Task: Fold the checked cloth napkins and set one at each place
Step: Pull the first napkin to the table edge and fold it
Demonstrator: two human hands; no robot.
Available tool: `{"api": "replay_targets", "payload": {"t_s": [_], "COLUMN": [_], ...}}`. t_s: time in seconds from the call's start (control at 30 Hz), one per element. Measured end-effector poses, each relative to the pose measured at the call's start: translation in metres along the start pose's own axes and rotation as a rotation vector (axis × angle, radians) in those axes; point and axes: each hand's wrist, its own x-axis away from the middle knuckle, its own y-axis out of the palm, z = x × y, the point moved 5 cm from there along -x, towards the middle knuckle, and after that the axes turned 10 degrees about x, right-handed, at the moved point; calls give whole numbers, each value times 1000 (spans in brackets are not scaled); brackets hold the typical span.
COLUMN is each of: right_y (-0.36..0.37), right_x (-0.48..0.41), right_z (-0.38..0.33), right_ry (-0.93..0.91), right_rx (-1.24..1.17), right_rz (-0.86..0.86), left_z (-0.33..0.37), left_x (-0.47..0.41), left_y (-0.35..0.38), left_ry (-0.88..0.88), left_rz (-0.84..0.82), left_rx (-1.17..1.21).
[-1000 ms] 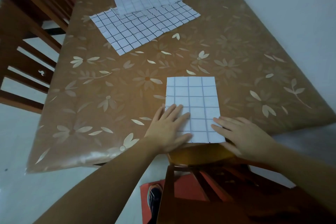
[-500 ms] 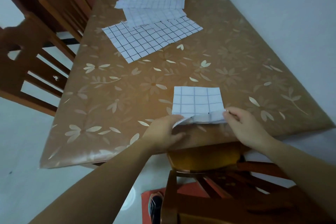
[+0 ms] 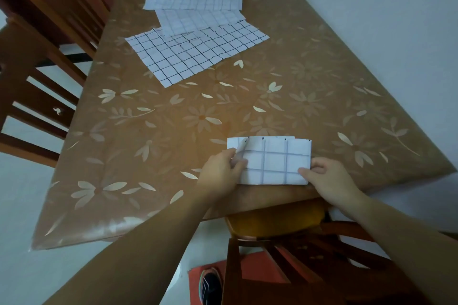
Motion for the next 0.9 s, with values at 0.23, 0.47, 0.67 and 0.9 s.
{"api": "replay_targets", "payload": {"t_s": [0.23, 0.47, 0.67, 0.9], "right_y": [9, 11, 15, 14], "right_x": [-15, -27, -34, -30], "right_z": [2, -2, -2, -4], "right_ry": [91, 87, 100, 141], "right_rx": [156, 196, 275, 284], "right_rz": [27, 75, 88, 118], "left_z": [-7, -13, -16, -11], "left_x": [-11, -22, -25, -24], "left_y": [-2, -8, -11, -7], "left_ry": [-63, -38, -40, 51], "left_rz": [-33, 18, 16, -30], "left_rx": [49, -25, 17, -90]}}
